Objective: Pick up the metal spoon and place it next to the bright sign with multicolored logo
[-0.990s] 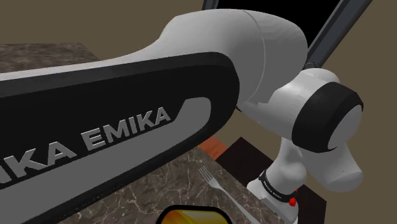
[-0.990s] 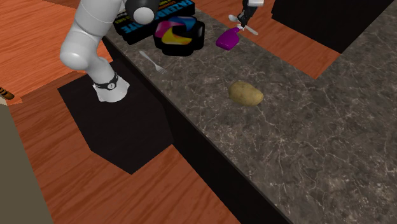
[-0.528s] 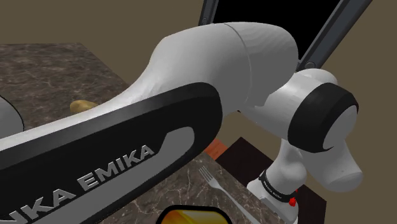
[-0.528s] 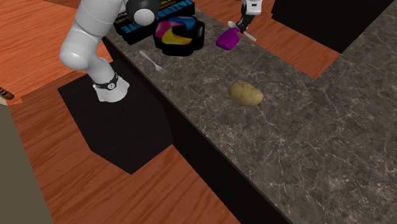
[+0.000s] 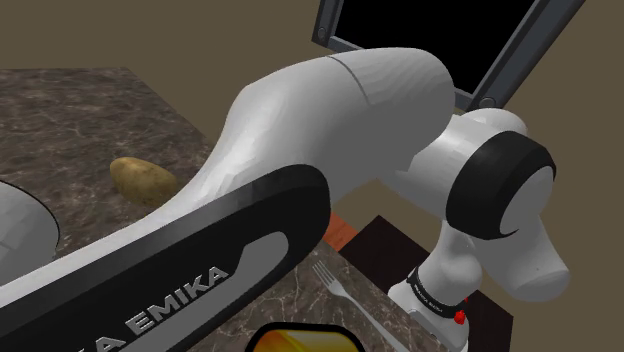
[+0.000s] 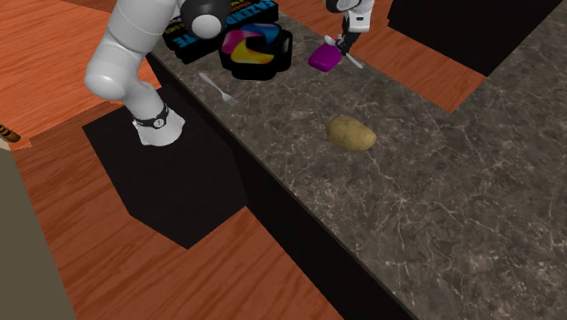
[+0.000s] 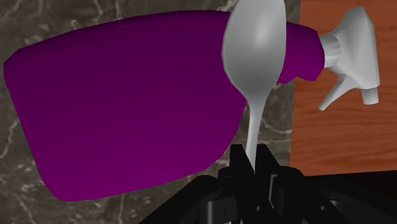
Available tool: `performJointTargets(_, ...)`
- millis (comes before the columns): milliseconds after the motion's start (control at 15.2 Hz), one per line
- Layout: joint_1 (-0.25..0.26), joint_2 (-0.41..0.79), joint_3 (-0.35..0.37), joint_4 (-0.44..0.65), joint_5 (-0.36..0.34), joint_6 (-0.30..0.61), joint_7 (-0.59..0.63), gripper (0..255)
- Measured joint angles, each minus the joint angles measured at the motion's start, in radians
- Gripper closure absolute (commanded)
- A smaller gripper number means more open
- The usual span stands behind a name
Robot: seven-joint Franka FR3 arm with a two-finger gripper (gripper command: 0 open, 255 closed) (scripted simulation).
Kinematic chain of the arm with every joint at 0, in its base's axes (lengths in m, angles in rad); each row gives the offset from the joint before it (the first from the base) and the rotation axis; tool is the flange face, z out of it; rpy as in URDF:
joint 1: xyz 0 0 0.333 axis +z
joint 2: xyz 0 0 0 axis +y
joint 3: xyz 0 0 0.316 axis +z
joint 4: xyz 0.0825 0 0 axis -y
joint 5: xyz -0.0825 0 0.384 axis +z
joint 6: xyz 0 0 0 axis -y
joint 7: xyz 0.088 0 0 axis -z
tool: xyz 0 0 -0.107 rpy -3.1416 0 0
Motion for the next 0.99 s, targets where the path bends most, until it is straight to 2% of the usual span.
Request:
performJointTargets(330, 0.000, 0.000, 0.000, -0.004, 0.000, 0.005, 0.000, 255)
performJointTargets(396, -0.001, -0.002, 0.000, -0.007, 0.000, 0.006, 0.000, 0)
performJointTargets(792, 0.000, 0.003, 0.000, -0.005, 0.000, 0.003, 0.000, 0)
performJointTargets(990, -0.003, -0.014, 0.002, 0.037, 0.004, -0.056, -0.002, 0)
